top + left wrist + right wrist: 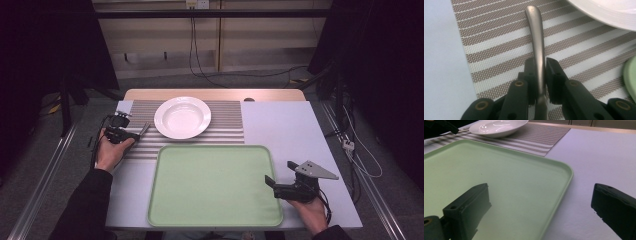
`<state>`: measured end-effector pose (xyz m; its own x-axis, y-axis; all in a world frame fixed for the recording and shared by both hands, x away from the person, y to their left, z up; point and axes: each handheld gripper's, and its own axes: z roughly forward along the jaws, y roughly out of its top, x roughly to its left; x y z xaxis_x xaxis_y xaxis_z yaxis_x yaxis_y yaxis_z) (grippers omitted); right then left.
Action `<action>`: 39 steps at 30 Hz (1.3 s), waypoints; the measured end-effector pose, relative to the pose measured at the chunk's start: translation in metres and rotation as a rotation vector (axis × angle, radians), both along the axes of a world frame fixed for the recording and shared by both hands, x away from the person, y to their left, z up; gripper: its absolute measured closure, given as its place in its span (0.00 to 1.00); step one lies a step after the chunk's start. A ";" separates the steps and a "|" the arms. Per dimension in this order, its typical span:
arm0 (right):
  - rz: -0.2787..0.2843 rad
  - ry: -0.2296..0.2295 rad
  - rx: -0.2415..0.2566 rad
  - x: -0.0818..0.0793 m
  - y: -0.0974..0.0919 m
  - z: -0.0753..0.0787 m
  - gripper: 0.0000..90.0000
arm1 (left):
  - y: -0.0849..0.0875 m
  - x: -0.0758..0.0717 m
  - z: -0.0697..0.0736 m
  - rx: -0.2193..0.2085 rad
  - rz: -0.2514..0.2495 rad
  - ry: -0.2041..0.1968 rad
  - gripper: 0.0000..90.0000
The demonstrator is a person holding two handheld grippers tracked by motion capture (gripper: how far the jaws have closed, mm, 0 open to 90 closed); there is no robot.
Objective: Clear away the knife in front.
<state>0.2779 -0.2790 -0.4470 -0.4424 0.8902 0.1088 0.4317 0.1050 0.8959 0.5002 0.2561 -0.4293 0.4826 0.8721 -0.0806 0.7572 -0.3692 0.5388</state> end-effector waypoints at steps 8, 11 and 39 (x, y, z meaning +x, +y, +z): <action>0.002 0.002 -0.003 0.000 0.001 0.000 0.02 | -0.001 -0.016 0.011 -0.031 -0.014 -0.039 0.89; -0.001 0.001 -0.002 0.000 0.000 0.000 0.02 | -0.002 -0.022 0.014 -0.042 -0.031 -0.043 0.89; -0.002 -0.003 -0.002 -0.001 0.000 0.000 0.02 | -0.047 -0.061 0.036 -0.103 -0.158 -0.116 0.89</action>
